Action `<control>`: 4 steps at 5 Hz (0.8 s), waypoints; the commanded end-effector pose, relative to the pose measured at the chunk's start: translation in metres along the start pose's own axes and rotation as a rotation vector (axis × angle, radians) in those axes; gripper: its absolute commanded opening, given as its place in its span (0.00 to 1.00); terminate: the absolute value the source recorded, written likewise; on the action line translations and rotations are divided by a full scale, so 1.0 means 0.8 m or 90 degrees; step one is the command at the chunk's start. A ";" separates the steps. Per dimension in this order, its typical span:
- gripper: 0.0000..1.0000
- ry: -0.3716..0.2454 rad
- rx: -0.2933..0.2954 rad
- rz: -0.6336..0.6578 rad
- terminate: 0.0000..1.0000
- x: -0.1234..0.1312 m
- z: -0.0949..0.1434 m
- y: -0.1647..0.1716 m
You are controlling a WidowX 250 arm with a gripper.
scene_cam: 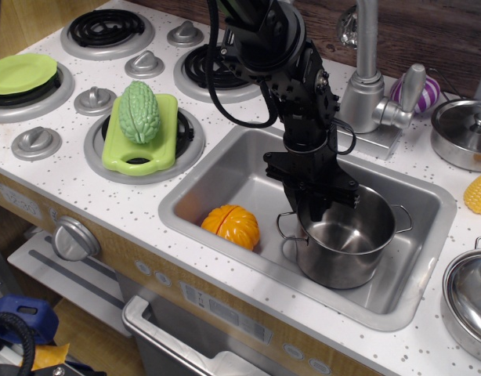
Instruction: Pick up pot from sink
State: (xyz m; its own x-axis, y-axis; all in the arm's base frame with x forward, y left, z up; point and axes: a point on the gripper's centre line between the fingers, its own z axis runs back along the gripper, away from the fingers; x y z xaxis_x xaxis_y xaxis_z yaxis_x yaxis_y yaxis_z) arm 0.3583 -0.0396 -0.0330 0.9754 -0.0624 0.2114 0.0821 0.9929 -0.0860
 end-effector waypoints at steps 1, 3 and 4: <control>0.00 -0.016 0.036 -0.007 0.00 0.020 0.033 -0.004; 0.00 0.032 0.134 -0.027 0.00 0.032 0.100 -0.032; 0.00 0.067 0.159 -0.052 0.00 0.036 0.126 -0.039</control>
State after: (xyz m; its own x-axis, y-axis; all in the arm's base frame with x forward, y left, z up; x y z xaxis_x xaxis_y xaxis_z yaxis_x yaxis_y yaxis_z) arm 0.3543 -0.0612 0.0474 0.9849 -0.1722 -0.0189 0.1729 0.9713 0.1634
